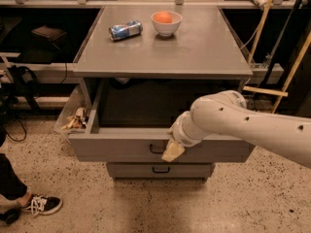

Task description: Open top drawer

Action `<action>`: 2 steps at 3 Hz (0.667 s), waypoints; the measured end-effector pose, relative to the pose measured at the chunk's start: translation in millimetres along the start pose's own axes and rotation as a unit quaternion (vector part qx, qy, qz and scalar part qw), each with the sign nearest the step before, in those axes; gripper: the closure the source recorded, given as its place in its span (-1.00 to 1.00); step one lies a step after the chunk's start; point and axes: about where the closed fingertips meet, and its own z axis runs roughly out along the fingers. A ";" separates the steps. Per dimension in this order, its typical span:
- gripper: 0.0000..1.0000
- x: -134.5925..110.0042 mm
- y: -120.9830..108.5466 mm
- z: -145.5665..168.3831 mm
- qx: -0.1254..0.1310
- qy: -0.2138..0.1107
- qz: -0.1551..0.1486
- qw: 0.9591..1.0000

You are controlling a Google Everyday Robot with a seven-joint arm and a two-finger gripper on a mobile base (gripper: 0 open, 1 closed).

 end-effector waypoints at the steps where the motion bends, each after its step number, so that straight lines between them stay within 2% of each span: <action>1: 1.00 3.3 10.6 -1.7 0.003 -0.002 0.001 1.000; 2: 1.00 2.0 10.3 -3.5 0.003 -0.003 0.001 1.000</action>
Offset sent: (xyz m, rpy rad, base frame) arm -0.3530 -0.0428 -0.0730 0.1156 -0.1856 -0.0701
